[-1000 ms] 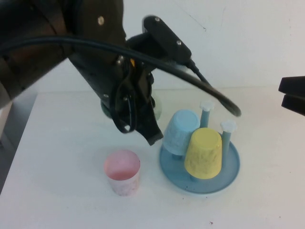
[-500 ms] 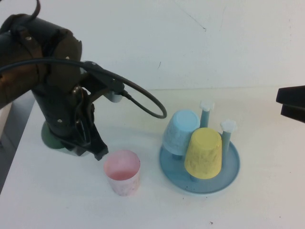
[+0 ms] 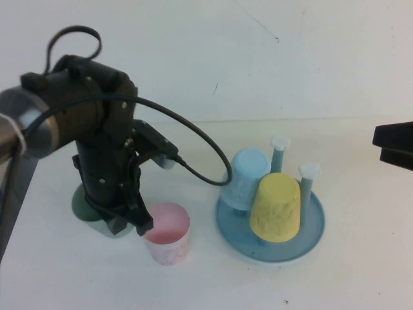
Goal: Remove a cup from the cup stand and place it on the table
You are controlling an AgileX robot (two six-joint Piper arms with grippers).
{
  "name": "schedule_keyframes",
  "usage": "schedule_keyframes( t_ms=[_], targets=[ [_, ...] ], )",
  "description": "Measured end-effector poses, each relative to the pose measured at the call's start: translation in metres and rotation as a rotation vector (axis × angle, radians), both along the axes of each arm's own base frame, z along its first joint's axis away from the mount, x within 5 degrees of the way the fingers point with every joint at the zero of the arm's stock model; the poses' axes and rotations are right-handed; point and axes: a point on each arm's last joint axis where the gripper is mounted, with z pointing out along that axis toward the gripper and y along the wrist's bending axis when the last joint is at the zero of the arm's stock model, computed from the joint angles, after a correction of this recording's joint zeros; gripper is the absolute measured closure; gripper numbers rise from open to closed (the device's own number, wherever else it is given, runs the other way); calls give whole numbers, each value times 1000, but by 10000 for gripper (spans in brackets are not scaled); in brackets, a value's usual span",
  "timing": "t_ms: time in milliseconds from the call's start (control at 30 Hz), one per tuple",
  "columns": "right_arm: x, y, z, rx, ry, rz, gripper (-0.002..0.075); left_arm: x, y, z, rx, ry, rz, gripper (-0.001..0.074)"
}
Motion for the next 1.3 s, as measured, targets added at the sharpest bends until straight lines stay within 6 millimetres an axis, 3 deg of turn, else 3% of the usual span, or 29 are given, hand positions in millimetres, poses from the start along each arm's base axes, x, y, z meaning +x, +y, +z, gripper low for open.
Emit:
schedule_keyframes(
  t_ms=[167, 367, 467, 667, 800, 933, 1100, 1200, 1300],
  targets=[
    [0, 0, 0, 0, 0, 0, 34, 9, -6, -30, 22, 77, -20, 717],
    [0, 0, -1, -6, 2, 5, 34, 14, -8, -47, 39, 119, -23, 696],
    [0, 0, -1, -6, 2, 5, 34, 15, -8, -50, 39, 125, -22, 619],
    [-1, 0, -1, -8, 2, 6, 34, 15, -9, -51, 37, 128, -21, 379],
    [-1, 0, -1, -9, 2, 7, 34, 17, -10, -47, 30, 113, -21, 324],
    [-1, 0, -1, -11, 3, 8, 34, 18, -10, -29, 7, 61, -22, 315],
    [-1, 0, -1, -11, 1, 10, 34, 7, -5, 10, -42, -45, -10, 323],
    [-1, 0, -1, -11, 1, 10, 34, -4, 0, 36, -73, -108, 11, 382],
    [-1, 0, -1, -11, 1, 10, 80, -19, 6, 64, -121, -176, 32, 496]
  ],
)
